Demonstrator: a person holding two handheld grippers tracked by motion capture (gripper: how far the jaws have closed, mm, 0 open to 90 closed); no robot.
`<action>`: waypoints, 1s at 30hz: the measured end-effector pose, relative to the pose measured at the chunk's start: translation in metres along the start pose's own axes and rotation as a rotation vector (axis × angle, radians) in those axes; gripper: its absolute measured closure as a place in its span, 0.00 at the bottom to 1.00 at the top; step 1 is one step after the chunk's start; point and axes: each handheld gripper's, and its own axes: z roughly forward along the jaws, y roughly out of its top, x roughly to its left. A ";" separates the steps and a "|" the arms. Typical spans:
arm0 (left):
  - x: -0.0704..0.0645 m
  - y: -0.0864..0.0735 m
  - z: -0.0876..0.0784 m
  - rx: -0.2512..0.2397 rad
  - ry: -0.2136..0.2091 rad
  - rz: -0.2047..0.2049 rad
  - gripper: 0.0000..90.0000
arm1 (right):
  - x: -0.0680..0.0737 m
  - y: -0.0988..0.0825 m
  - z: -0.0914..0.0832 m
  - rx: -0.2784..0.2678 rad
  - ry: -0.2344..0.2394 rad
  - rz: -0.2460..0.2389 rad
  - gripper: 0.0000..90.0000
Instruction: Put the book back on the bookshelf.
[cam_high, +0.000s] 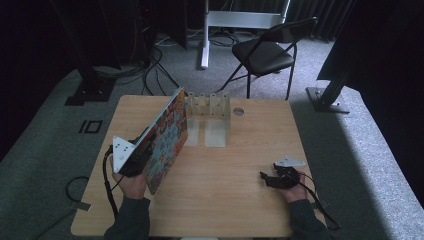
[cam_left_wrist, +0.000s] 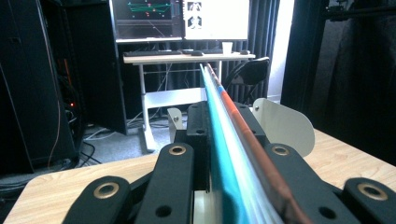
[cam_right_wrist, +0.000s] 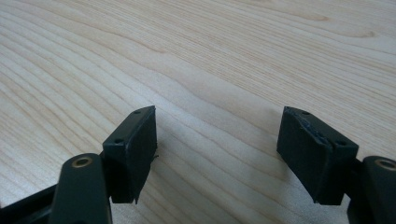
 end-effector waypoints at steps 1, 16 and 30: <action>0.000 0.000 0.001 0.000 0.003 0.000 0.89 | 0.000 0.000 0.000 0.000 0.000 0.000 0.31; -0.007 0.001 0.011 -0.003 0.047 0.000 0.89 | 0.000 0.000 0.000 0.000 0.001 -0.001 0.31; -0.011 0.001 0.018 -0.005 0.084 0.004 0.89 | 0.000 0.000 0.000 0.000 0.001 -0.001 0.30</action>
